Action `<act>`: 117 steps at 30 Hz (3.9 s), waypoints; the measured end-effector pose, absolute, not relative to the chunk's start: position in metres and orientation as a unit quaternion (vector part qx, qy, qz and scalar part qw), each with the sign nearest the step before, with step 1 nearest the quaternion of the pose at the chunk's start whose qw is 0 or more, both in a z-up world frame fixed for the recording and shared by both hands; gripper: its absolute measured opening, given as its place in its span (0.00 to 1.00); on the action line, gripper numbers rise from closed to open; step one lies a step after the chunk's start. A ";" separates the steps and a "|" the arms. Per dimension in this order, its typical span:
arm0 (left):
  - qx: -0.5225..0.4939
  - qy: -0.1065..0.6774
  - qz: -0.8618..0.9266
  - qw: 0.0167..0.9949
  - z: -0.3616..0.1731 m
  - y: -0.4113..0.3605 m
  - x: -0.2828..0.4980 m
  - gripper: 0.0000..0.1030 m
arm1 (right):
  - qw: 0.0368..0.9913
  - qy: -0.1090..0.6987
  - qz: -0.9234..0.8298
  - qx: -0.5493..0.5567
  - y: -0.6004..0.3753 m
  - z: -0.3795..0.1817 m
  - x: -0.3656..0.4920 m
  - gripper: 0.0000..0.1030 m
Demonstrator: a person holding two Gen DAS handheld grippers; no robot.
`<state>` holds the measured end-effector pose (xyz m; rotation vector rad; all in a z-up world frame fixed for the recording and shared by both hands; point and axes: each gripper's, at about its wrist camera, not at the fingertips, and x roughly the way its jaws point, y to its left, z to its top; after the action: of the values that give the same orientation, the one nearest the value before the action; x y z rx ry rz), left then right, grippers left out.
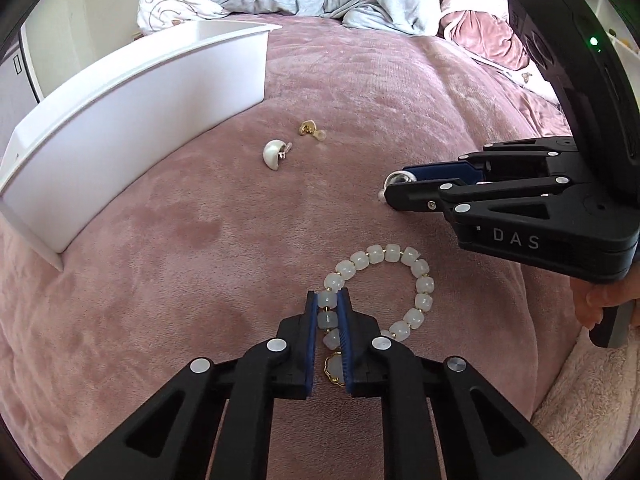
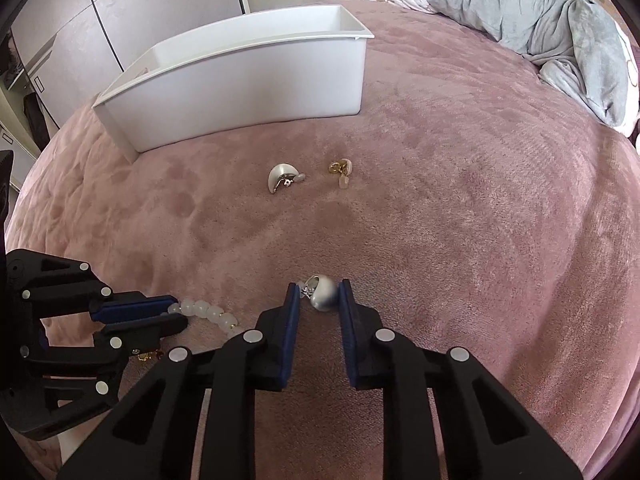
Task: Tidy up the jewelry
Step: 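Close right gripper on silver shell pendant while left gripper grasps white bracelet, then carry white bracelet in left gripper and pendant in right gripper to bin, then open right gripper dropping pendant while left gripper drops white bracelet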
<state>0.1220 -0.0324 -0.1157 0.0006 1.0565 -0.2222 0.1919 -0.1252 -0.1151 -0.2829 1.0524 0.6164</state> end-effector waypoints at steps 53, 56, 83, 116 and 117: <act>0.014 0.348 0.037 0.937 0.079 0.112 0.210 0.15 | 0.860 0.400 0.284 -0.142 -0.056 0.006 0.243 0.18; 0.012 0.345 0.043 0.937 0.088 0.118 0.219 0.15 | 0.860 0.396 0.291 -0.136 -0.038 0.022 0.255 0.18; 0.033 0.480 0.058 0.875 -0.016 0.175 0.315 0.15 | 0.791 0.558 0.247 -0.043 0.067 -0.065 0.414 0.18; 0.031 0.449 0.058 0.891 0.006 0.167 0.305 0.50 | 0.804 0.528 0.241 -0.126 0.072 -0.035 0.404 0.32; 0.026 0.445 0.056 0.893 0.011 0.165 0.303 0.55 | 0.808 0.521 0.242 -0.130 0.069 -0.027 0.400 0.33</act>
<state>0.3028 0.1650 0.0111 0.0550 0.9230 0.1156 0.3999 0.0688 -0.0274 -0.2790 1.1131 0.5179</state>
